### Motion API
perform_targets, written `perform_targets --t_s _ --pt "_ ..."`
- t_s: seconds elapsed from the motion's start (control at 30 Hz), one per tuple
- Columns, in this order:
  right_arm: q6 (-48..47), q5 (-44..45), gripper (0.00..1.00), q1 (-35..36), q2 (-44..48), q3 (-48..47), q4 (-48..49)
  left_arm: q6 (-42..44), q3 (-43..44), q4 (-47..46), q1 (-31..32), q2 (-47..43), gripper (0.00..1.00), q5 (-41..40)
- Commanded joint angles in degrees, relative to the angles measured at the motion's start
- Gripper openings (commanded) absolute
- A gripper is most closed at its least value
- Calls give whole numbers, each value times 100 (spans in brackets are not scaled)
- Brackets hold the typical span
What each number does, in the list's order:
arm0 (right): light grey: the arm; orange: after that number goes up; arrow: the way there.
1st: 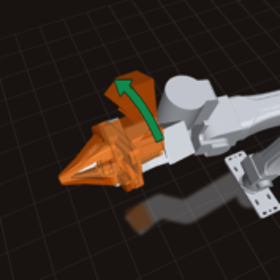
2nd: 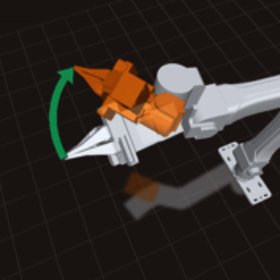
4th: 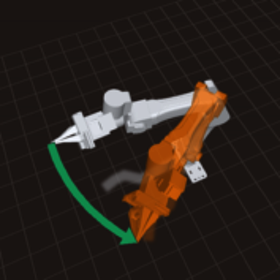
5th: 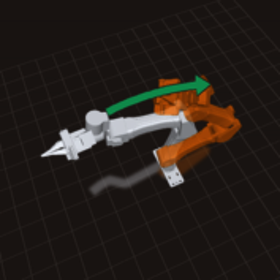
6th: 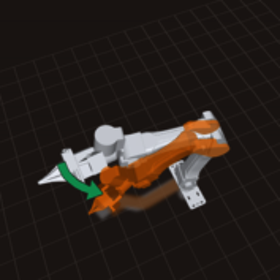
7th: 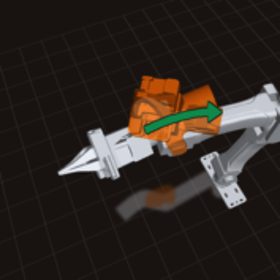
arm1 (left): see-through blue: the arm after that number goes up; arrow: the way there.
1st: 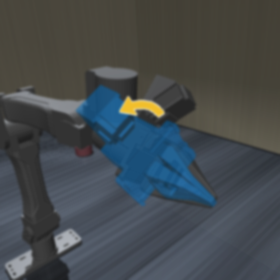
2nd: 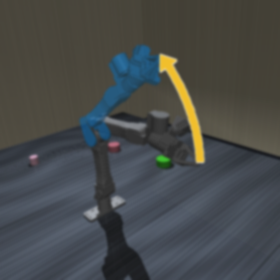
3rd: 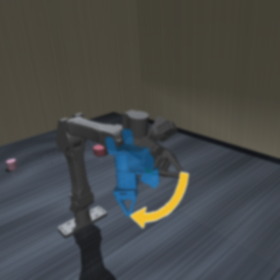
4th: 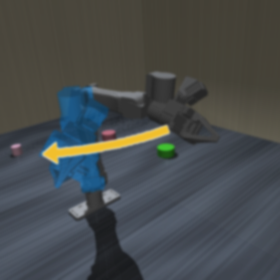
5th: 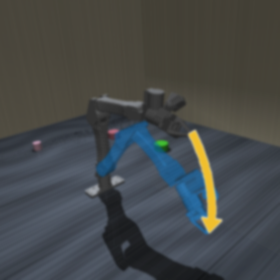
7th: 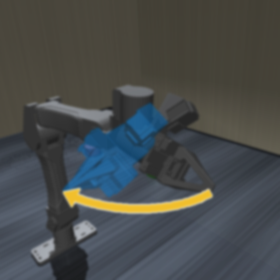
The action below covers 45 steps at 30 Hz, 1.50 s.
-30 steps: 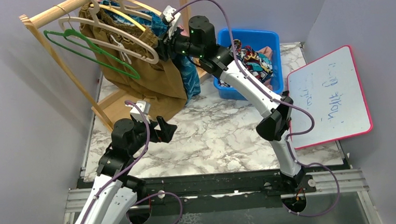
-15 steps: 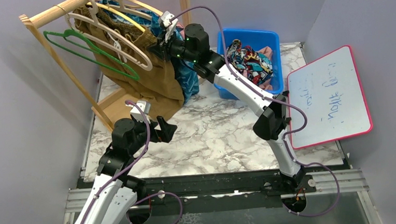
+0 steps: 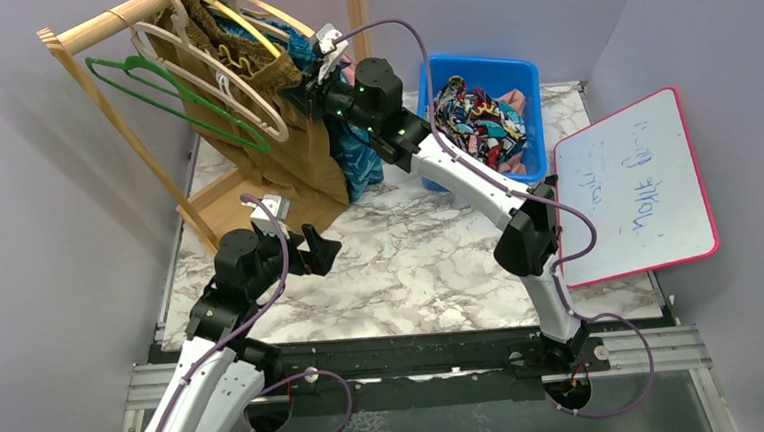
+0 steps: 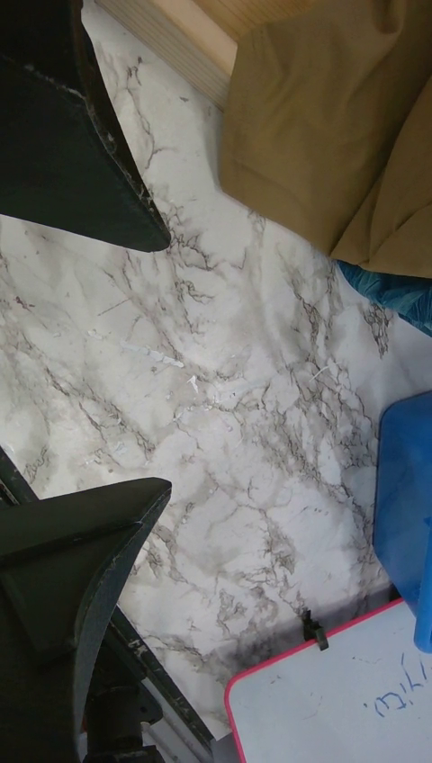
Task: Remove the shorts from the hanger
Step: Pick up the hanger from the clothes rod.
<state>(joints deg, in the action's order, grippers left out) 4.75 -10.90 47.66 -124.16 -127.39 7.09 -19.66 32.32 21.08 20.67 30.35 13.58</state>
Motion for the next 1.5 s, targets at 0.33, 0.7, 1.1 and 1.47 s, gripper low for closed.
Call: perform_targets --t_s 0.33,0.7,1.1,1.47 --pt "-140 431 1 208 1509 1165 1084 -3 79 -58 -27 -135 99 -84" --pt "-334 751 1 204 3547 4178 1501 6 73 -62 -23 -174 99 -66" --pt "7 1038 1 204 5251 6828 699 24 82 -57 -26 -461 99 -177" --pt "965 1285 1 203 7872 9307 -895 6 117 -22 -20 -409 99 -163"
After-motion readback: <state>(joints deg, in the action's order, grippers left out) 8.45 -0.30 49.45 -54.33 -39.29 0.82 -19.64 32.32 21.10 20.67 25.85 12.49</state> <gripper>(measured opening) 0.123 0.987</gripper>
